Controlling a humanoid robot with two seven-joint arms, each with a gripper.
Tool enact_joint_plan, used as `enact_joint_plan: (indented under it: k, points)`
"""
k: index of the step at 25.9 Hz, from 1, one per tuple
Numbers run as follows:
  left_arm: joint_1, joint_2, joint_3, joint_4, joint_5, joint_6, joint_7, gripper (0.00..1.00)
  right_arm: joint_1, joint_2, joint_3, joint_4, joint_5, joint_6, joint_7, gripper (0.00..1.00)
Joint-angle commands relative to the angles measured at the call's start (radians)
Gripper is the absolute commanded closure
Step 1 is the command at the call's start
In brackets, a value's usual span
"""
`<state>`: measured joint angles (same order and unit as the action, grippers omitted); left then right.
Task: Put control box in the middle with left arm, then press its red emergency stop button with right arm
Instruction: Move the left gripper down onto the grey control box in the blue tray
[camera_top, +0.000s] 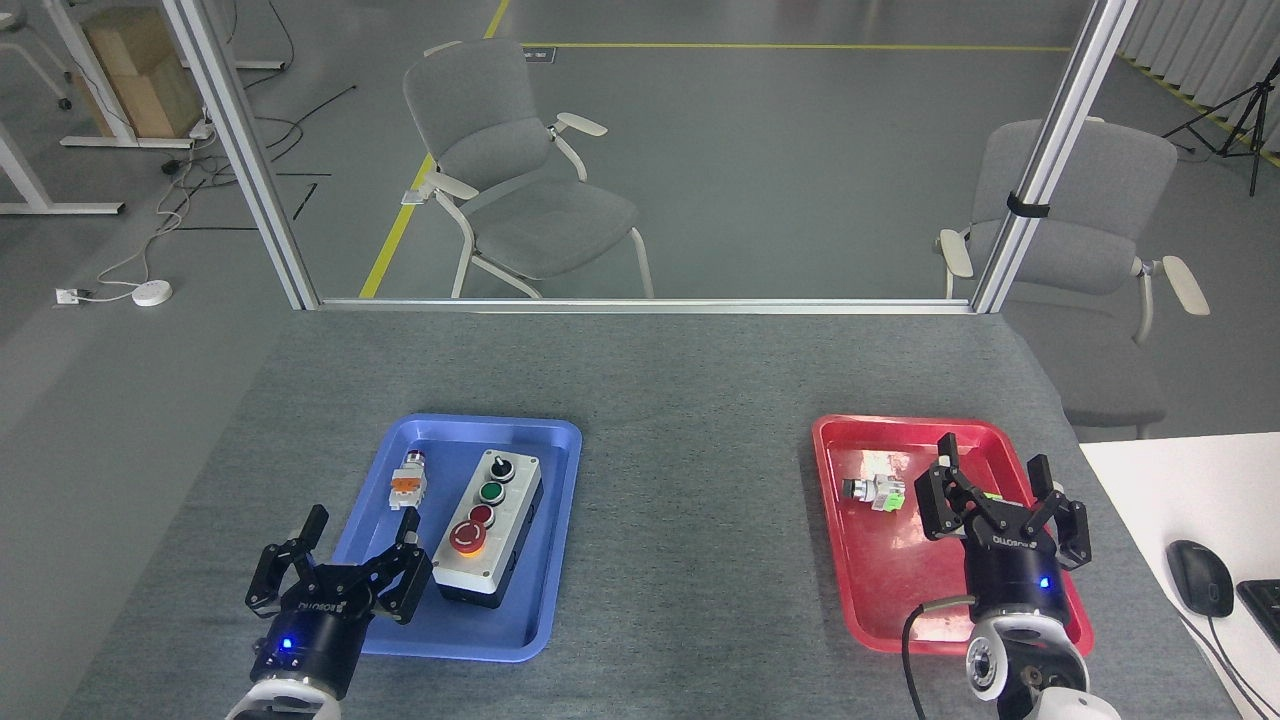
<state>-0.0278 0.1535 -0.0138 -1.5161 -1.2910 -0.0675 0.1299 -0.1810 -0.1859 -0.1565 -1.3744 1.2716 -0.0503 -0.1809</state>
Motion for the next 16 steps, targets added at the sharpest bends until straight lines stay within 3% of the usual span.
enact_joint_plan:
  k: [1, 10, 16]
  points:
    - [0.0, 0.0, 0.003, 0.002, -0.007, 0.002, 0.005, 0.01, 0.0, -0.001, 0.0, 0.0, 0.0, -0.002, 0.0, 0.01]
    - [0.049, -0.005, -0.009, -0.039, 0.015, -0.026, 0.036, 0.01, -0.002, -0.003, -0.002, 0.002, 0.0, 0.0, 0.001, 0.01]
    - [0.104, -0.009, -0.178, -0.007, -0.079, -0.057, 0.07, 0.01, -0.003, -0.001, -0.002, 0.002, 0.0, 0.0, 0.001, 0.01]
